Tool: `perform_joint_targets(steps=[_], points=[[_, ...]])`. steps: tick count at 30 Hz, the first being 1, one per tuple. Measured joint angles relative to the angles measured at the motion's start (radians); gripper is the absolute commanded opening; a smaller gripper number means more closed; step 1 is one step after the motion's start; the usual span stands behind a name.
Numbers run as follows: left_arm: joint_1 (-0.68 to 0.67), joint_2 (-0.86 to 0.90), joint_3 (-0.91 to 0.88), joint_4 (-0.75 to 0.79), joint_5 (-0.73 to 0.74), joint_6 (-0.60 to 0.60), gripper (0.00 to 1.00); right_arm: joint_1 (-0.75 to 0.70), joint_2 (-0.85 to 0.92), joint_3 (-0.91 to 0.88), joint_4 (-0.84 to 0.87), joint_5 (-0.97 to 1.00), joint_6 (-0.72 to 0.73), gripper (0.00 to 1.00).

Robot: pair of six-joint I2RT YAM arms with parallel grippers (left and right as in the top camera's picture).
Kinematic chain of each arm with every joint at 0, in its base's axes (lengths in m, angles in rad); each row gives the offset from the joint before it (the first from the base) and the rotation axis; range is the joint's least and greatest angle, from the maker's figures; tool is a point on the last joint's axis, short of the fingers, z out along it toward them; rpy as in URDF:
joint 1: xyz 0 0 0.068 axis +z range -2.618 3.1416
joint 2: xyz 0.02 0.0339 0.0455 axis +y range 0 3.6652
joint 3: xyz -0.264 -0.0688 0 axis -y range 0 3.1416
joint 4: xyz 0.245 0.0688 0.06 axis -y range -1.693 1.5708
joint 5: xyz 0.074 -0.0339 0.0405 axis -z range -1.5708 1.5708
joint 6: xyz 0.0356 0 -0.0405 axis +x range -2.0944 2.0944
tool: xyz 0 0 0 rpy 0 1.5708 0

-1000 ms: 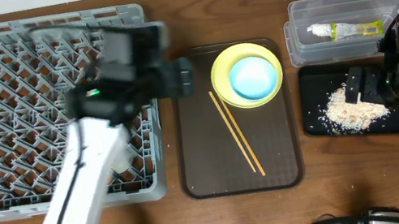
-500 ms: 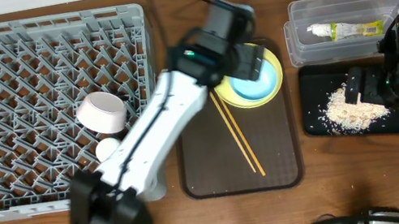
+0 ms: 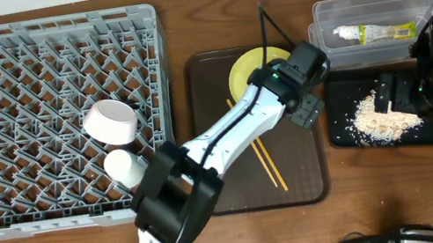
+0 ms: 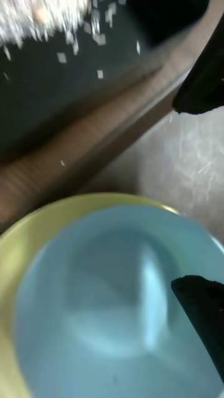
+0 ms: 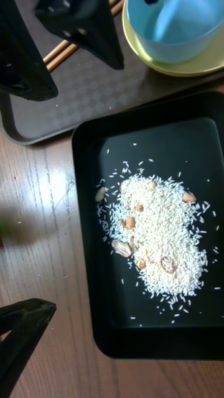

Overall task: Sort waste into correct bins and load items into the dishwasher
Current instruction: 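Reach the left gripper to the light-blue bowl on the yellow plate, grasp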

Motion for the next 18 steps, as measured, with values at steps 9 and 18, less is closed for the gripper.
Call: perform_joint_targets(steps=[9,18], points=[[0.023,0.056,0.0,0.007,-0.11,0.012,0.5,0.0,0.0,0.0,-0.011,0.0,0.0,0.99],[0.085,0.056,0.0,0.02,-0.137,0.007,0.42,0.0,0.0,0.0,-0.014,0.0,0.0,0.99]])
